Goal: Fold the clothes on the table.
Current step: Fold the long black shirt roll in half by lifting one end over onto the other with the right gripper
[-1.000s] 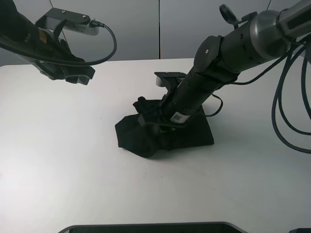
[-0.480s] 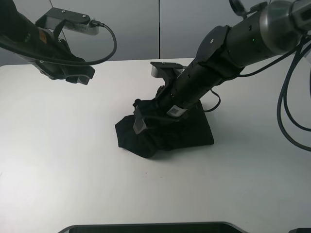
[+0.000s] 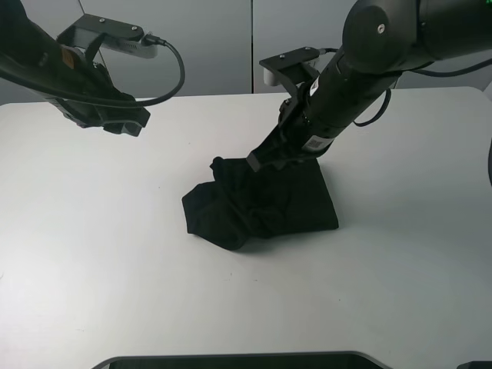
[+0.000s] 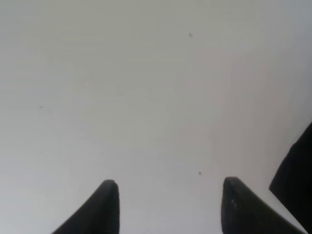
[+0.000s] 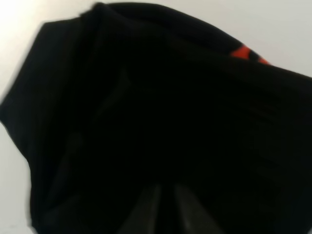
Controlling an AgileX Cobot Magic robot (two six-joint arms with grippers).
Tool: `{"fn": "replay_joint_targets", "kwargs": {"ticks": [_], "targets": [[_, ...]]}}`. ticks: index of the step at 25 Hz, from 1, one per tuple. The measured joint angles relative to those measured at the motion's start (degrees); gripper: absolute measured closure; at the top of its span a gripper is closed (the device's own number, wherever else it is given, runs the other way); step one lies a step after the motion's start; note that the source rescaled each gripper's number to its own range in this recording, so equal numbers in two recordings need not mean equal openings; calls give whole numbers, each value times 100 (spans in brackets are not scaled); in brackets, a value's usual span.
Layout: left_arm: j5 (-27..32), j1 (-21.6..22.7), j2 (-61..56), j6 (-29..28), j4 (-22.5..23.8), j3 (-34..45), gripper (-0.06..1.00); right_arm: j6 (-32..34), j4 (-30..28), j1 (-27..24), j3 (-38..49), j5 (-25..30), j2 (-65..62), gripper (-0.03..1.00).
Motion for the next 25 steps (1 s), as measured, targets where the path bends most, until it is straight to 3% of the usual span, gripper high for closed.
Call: {"fn": "replay_joint_targets", "kwargs": {"ticks": [4, 11, 19, 25], "targets": [[4, 0, 0, 171, -198, 0, 34, 241, -354, -11, 0, 30, 4, 97], [17, 0, 0, 213, -237, 0, 34, 479, -323, -11, 0, 30, 564, 97], [17, 0, 0, 236, -237, 0, 34, -585, 1329, 1, 0, 30, 827, 97], [-84, 0, 0, 236, -260, 0, 34, -1161, 2096, 405, -2, 30, 1272, 97]]}}
